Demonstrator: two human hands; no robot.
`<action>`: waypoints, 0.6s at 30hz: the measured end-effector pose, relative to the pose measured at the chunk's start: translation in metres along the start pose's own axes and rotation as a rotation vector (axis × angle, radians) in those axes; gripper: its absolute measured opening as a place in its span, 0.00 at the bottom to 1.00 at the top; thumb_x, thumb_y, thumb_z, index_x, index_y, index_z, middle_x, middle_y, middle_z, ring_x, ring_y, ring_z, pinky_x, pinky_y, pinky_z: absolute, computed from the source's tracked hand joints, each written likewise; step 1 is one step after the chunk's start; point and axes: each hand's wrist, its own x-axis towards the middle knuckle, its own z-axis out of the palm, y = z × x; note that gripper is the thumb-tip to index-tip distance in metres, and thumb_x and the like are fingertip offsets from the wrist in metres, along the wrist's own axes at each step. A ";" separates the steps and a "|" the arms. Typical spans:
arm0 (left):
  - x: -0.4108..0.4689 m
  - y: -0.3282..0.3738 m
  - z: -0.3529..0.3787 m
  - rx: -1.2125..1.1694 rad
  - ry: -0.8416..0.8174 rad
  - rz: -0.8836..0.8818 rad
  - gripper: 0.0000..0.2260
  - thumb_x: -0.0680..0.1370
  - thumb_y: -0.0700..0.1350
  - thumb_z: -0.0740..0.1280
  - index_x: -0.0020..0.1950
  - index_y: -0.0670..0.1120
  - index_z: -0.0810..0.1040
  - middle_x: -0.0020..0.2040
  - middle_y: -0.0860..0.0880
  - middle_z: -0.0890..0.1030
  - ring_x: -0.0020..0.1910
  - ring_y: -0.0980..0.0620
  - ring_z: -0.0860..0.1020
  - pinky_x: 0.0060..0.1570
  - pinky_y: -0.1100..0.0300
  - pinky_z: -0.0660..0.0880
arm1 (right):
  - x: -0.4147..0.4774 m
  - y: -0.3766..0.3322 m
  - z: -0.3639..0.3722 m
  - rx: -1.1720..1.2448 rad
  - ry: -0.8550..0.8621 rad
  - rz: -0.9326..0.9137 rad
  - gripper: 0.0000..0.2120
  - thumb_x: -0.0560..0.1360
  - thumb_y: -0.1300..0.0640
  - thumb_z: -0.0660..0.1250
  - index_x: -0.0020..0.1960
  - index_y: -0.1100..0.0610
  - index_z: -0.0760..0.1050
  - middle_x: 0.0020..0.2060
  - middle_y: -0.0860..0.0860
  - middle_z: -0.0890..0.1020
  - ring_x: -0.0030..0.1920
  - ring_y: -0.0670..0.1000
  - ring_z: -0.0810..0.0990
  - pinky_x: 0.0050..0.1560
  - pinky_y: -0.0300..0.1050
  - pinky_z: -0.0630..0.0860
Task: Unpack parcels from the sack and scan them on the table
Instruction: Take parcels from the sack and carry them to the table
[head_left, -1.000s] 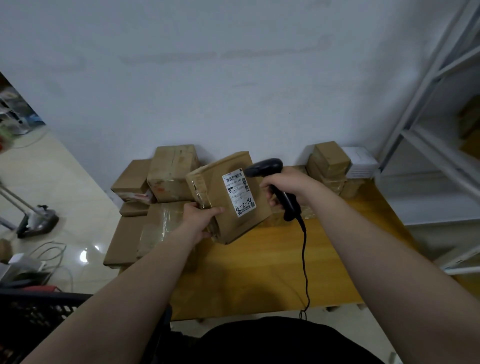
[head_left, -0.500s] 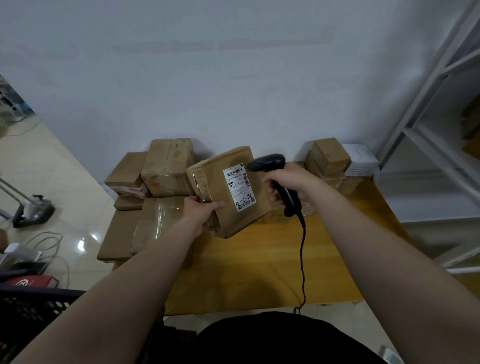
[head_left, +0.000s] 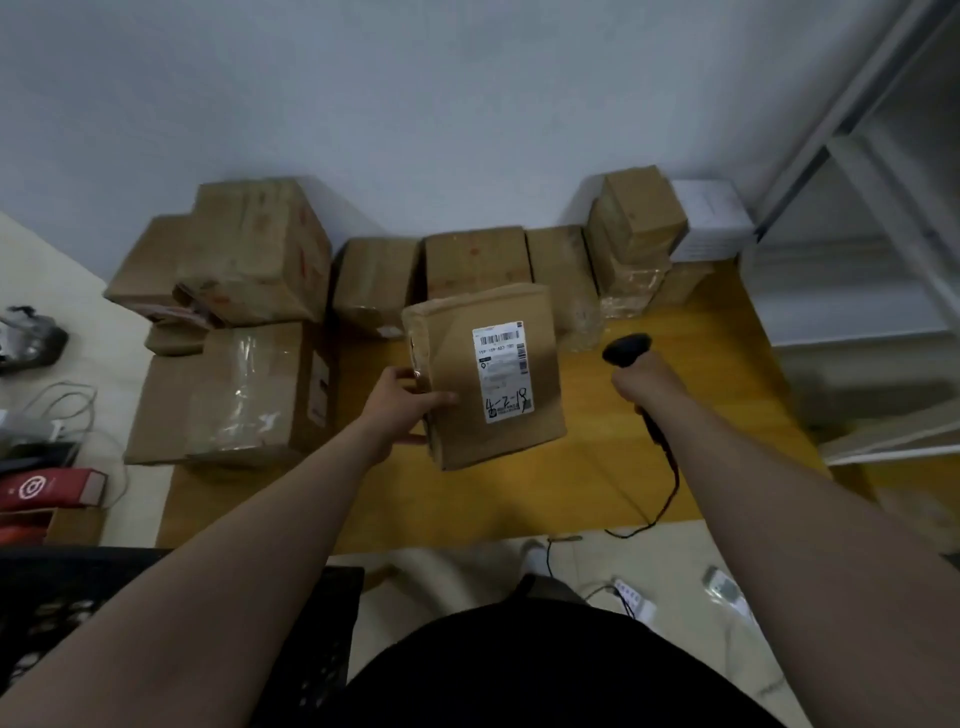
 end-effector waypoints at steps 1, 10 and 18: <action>0.002 -0.002 0.009 0.027 -0.018 -0.014 0.36 0.67 0.50 0.84 0.67 0.54 0.66 0.55 0.55 0.76 0.50 0.54 0.79 0.36 0.52 0.83 | 0.010 0.015 0.007 -0.002 -0.054 0.041 0.06 0.81 0.56 0.63 0.50 0.59 0.72 0.36 0.56 0.74 0.33 0.56 0.73 0.36 0.47 0.69; 0.035 -0.026 0.065 0.151 -0.080 -0.133 0.33 0.69 0.49 0.82 0.67 0.54 0.67 0.57 0.55 0.75 0.54 0.53 0.79 0.36 0.56 0.82 | 0.083 0.083 0.059 0.129 -0.271 0.330 0.11 0.80 0.58 0.64 0.60 0.62 0.76 0.46 0.59 0.77 0.42 0.59 0.75 0.44 0.52 0.72; 0.054 -0.040 0.080 0.051 -0.088 -0.222 0.34 0.67 0.51 0.83 0.66 0.54 0.67 0.58 0.50 0.77 0.54 0.50 0.81 0.35 0.55 0.83 | 0.117 0.082 0.071 0.156 -0.233 0.351 0.25 0.82 0.56 0.66 0.76 0.60 0.64 0.43 0.56 0.74 0.38 0.56 0.73 0.41 0.51 0.73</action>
